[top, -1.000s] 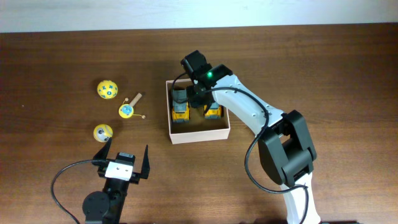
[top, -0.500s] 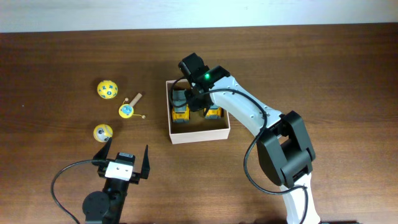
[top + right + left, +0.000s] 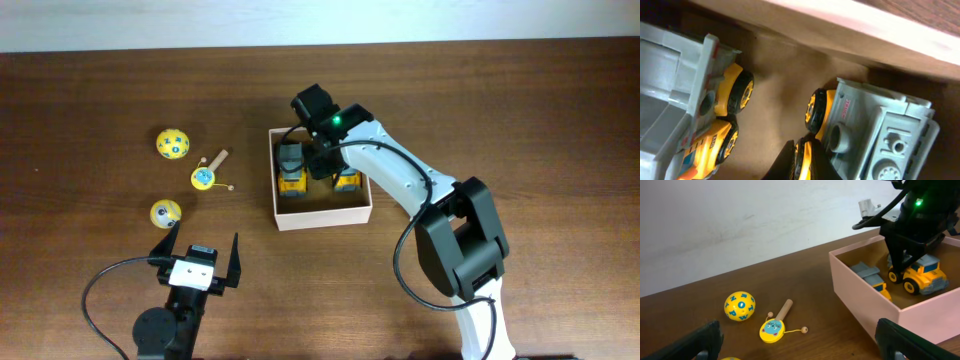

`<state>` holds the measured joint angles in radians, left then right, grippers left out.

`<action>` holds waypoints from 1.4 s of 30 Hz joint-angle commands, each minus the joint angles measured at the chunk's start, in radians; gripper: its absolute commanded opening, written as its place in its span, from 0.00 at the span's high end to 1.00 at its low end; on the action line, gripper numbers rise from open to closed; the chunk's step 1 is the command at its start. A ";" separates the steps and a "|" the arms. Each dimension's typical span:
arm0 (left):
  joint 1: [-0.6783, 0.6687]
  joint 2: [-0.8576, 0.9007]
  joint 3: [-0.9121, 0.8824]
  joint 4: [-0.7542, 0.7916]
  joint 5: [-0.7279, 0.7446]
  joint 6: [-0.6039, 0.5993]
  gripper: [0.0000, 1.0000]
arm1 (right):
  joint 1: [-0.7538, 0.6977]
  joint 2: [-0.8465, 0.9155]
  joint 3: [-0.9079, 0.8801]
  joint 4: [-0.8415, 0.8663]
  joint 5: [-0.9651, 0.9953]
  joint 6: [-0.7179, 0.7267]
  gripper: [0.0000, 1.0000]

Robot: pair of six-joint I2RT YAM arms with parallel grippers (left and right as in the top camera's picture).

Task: Pack container
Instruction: 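Open the right gripper and adjust the truck upright in the box, then raise the right gripper out of the box toward the right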

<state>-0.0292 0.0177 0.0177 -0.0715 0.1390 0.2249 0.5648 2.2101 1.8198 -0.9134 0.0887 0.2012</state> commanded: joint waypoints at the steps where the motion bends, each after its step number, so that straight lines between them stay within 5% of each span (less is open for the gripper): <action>1: 0.006 0.000 -0.006 -0.001 -0.004 0.015 0.01 | -0.030 0.009 0.014 -0.008 0.024 -0.027 0.92; 15: 0.006 0.000 -0.006 -0.001 -0.004 0.015 0.01 | -0.033 0.008 0.028 -0.001 -0.015 -0.052 0.89; 24: 0.006 0.000 -0.006 -0.001 -0.004 0.015 0.01 | -0.033 0.007 0.206 -0.121 -0.098 -0.051 0.85; 37: 0.006 0.000 -0.006 -0.001 -0.004 0.015 0.01 | -0.129 0.006 0.628 -0.584 -0.048 0.121 0.33; 42: 0.006 0.000 -0.006 -0.001 -0.004 0.015 0.01 | -0.220 -0.009 0.655 -0.700 -0.031 0.134 0.31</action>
<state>-0.0292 0.0177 0.0177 -0.0715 0.1390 0.2249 0.4061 2.2131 2.4538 -1.5673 0.0208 0.2901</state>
